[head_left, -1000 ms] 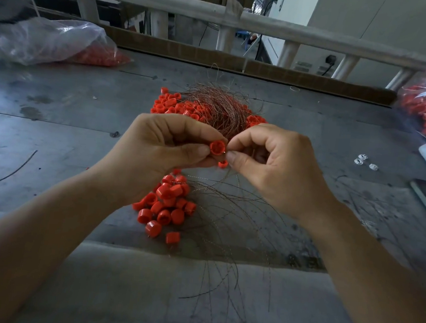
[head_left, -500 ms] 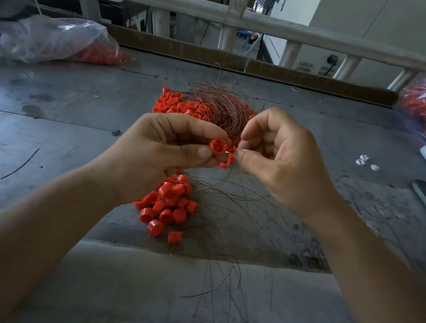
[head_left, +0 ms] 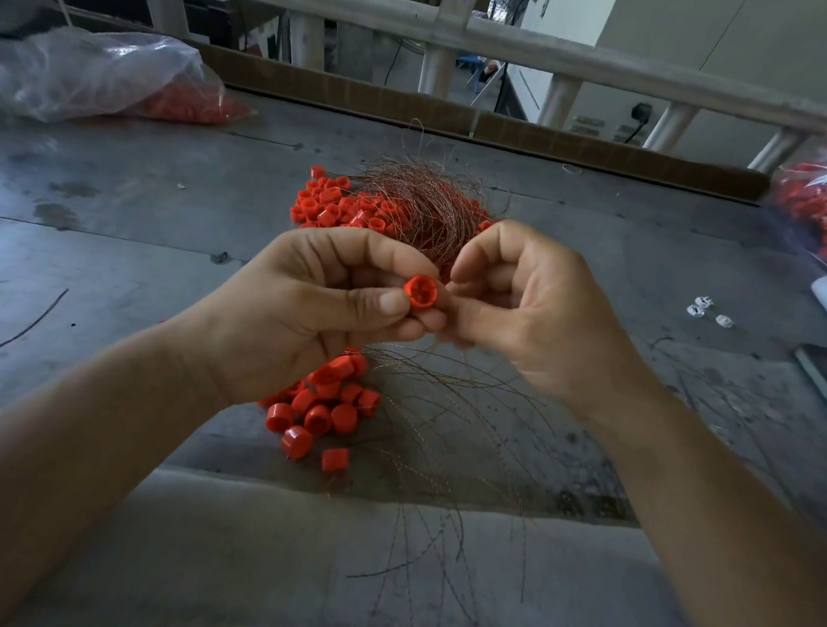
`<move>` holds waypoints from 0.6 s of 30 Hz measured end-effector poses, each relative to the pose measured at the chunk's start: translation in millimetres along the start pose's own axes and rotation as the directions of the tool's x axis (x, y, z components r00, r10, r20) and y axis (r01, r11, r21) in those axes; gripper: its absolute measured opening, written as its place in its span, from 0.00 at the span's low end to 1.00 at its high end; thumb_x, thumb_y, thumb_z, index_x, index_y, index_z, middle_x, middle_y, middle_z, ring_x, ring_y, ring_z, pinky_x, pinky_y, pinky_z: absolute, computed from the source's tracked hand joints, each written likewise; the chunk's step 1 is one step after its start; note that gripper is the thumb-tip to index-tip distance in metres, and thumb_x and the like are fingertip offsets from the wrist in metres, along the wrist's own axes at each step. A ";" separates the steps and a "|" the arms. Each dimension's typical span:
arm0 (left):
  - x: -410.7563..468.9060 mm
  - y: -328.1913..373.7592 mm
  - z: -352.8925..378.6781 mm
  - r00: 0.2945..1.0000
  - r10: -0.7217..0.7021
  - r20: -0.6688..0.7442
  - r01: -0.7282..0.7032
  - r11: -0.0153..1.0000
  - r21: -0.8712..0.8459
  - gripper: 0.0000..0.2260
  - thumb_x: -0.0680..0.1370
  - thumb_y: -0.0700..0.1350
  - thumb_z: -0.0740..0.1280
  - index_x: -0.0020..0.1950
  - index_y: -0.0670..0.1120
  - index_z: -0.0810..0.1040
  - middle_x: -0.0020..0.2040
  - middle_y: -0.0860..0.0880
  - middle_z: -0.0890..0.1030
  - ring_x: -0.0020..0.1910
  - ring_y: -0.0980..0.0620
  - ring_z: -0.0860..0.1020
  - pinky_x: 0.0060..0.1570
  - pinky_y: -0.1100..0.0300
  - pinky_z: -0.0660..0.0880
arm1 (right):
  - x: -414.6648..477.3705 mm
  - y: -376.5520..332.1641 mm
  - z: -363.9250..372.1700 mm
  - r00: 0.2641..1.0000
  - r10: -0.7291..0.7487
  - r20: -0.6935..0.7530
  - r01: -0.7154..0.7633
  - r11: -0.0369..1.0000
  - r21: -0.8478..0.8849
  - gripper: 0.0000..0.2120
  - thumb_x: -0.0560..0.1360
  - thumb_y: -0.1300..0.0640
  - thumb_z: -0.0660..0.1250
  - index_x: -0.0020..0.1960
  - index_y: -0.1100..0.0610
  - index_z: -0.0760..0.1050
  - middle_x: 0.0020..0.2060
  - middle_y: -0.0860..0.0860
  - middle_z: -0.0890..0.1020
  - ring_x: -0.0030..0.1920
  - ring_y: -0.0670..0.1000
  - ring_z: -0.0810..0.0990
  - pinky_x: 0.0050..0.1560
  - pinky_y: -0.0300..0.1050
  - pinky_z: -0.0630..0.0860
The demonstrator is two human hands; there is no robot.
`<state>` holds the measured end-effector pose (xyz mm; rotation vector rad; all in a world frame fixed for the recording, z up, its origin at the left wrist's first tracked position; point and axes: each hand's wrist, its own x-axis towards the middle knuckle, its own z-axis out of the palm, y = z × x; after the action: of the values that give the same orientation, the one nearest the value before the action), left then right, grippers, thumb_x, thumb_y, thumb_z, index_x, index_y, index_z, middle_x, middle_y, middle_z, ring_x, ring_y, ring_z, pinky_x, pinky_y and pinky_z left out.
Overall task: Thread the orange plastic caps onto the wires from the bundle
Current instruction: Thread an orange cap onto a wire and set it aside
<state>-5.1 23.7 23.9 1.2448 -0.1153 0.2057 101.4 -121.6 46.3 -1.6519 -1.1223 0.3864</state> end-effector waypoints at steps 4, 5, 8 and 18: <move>-0.7 0.4 -0.7 1.000 -0.004 -0.017 0.004 1.000 0.002 0.09 0.63 0.37 0.68 0.40 0.44 0.84 0.39 0.45 0.84 0.40 0.53 0.83 0.38 0.66 0.78 | 8.4 8.6 -21.6 0.977 0.022 -0.213 -0.030 0.999 -0.036 0.08 0.71 0.63 0.69 0.40 0.52 0.73 0.34 0.52 0.82 0.36 0.49 0.82 0.43 0.44 0.80; -1.0 0.7 -1.1 1.000 -0.005 -0.020 0.005 1.000 0.001 0.09 0.63 0.37 0.68 0.40 0.44 0.84 0.39 0.45 0.84 0.39 0.53 0.83 0.38 0.66 0.78 | 11.4 13.4 -28.0 0.958 0.037 -0.284 -0.050 0.998 -0.040 0.08 0.72 0.63 0.69 0.39 0.51 0.74 0.33 0.51 0.82 0.36 0.49 0.82 0.43 0.44 0.79; -2.1 0.7 -0.9 1.000 -0.004 -0.021 0.005 1.000 0.013 0.09 0.63 0.37 0.68 0.40 0.44 0.84 0.39 0.45 0.84 0.39 0.53 0.83 0.38 0.66 0.78 | 19.1 32.8 -40.6 0.908 0.028 -0.417 -0.136 0.963 -0.231 0.09 0.73 0.61 0.68 0.37 0.49 0.74 0.33 0.48 0.81 0.37 0.49 0.81 0.44 0.41 0.77; -2.9 1.9 1.7 0.999 -0.007 -0.036 0.008 1.000 0.005 0.09 0.62 0.37 0.68 0.40 0.43 0.84 0.38 0.45 0.84 0.39 0.52 0.83 0.37 0.66 0.78 | 27.6 73.3 -37.0 0.950 0.119 -0.288 -0.291 0.672 -0.681 0.05 0.73 0.54 0.67 0.47 0.54 0.80 0.40 0.46 0.79 0.43 0.47 0.76 0.45 0.40 0.71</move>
<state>-8.3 22.4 25.5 1.2458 -0.0789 0.2221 177.0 -120.7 3.9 -2.4666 -0.9644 -0.1444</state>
